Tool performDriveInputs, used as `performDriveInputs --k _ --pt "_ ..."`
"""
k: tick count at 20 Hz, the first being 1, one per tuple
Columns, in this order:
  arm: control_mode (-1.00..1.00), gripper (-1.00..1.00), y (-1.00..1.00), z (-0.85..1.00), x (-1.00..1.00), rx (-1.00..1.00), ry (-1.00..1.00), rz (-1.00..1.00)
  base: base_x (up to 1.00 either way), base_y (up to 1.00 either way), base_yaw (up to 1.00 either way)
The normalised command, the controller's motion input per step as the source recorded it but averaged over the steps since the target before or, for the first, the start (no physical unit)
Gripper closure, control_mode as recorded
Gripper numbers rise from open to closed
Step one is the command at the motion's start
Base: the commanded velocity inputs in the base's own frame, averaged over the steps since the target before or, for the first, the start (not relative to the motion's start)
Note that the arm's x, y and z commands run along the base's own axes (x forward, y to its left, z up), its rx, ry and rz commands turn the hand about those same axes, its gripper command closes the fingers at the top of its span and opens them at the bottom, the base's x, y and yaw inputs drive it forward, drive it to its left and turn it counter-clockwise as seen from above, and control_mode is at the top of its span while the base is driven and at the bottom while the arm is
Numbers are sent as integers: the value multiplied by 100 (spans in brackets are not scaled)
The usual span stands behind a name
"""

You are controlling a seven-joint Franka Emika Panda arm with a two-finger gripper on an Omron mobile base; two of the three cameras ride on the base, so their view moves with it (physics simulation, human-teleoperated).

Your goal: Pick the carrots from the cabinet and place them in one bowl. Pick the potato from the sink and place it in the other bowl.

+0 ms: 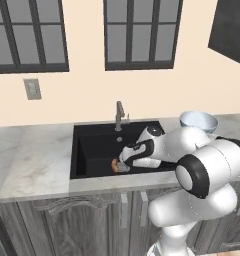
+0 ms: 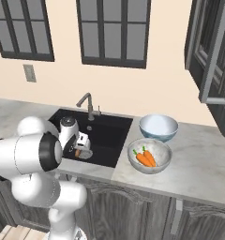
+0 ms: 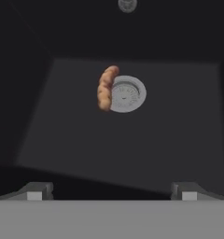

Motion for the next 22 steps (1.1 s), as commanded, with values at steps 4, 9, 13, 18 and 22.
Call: performDriveInputs --k 4,9,13,18,22 --pt "-100 -100 9 -22 16 0 0 0 0 0 0" --pt "-100 -100 8 -20 17 0 -1 0 0 0 0" --pt "-100 -100 9 -22 18 0 0 0 0 0 0" --pt "-100 -100 6 -19 17 1 -1 0 0 0 0" --pt "-100 -100 4 -21 19 2 0 0 0 0 0"
